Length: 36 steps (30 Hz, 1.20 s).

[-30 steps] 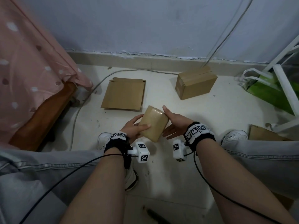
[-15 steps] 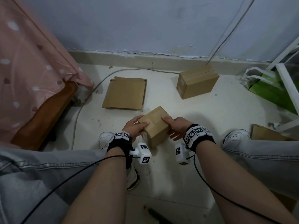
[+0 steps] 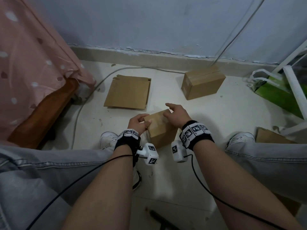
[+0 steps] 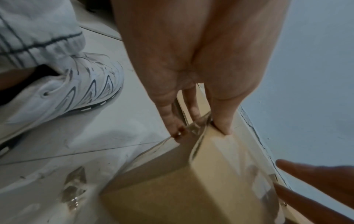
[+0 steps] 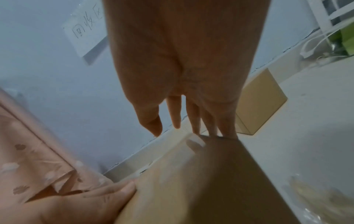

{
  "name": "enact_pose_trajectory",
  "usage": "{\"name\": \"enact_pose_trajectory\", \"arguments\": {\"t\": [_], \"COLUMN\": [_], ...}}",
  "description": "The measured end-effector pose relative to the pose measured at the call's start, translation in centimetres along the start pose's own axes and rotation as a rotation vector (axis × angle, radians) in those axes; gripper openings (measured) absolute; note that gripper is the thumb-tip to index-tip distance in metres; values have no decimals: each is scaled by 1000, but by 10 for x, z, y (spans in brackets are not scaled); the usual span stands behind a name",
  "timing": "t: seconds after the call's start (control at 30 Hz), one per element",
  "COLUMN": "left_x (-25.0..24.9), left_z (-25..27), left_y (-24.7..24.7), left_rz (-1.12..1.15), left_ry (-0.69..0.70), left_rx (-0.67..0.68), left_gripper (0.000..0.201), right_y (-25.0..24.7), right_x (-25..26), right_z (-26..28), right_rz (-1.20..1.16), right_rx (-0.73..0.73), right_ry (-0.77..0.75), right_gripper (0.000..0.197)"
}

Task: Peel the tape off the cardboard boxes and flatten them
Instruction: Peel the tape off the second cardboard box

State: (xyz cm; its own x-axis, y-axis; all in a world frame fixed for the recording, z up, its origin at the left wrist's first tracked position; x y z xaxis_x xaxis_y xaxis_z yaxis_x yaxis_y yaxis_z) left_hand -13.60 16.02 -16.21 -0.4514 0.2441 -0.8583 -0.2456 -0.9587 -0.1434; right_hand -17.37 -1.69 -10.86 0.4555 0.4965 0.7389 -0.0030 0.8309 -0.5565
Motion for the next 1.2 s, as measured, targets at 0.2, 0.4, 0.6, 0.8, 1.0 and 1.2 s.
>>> {"name": "enact_pose_trajectory", "arguments": {"t": [0.2, 0.4, 0.6, 0.8, 1.0, 1.2], "left_x": [-10, -8, -5, -3, -3, -4], "left_z": [-5, -7, -7, -6, -6, -4], "left_y": [2, 8, 9, 9, 9, 9], "left_rz": [-99, -149, -158, -154, -145, -171], "left_ry": [32, 15, 4, -5, -12, -7], "left_rx": [-29, -60, -87, -83, -72, -62], "left_gripper": [36, 42, 45, 44, 38, 41], "right_y": [-2, 6, 14, 18, 23, 30], "right_x": [-2, -2, 2, 4, 7, 11], "right_z": [-4, -1, 3, 3, 0, 2], "right_rz": [2, 96, 243, 354, 489, 535], "right_rx": [45, 22, 36, 46, 53, 39], "right_ry": [10, -32, -84, -101, -129, -135], "right_gripper": [62, 66, 68, 63, 56, 44]}}
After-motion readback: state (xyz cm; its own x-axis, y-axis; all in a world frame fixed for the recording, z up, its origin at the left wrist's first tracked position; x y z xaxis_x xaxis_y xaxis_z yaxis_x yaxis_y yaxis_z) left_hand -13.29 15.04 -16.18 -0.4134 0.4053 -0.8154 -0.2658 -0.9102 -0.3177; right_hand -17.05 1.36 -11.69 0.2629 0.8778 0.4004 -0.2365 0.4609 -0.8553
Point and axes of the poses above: each hand's wrist, its own z-axis away from the middle knuckle, its own y-axis out of the palm, x = y × z, the point moved 2 cm from there along -z, towards the middle knuckle, and after that the axes turned 3 degrees about -y, right-handed, at the moved point
